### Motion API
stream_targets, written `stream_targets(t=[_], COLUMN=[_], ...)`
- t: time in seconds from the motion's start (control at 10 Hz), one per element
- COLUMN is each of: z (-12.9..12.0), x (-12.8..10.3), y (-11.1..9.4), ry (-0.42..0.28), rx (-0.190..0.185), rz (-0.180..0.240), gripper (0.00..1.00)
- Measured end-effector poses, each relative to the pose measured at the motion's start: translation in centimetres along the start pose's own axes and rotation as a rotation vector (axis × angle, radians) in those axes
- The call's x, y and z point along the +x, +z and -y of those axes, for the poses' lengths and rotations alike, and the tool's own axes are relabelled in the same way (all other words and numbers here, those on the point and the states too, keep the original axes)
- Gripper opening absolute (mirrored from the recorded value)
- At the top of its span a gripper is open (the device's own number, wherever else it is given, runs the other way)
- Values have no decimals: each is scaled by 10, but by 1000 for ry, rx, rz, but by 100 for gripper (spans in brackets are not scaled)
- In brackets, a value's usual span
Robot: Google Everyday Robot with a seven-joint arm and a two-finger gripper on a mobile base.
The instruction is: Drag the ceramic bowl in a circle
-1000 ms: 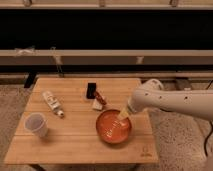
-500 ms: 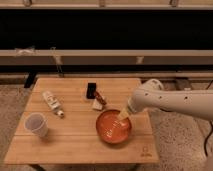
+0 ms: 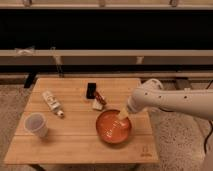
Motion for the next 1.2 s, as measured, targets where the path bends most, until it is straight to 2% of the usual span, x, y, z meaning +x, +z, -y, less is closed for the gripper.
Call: stream_targets(t=[0.2,0.5,1.2], z=[3,-4,-24], x=[-8,-9,2], y=[18,34,67], ry=[17,17,-17], rx=[-16,-35,-73], rz=[-17,-50,-145], gripper=[80,80,80])
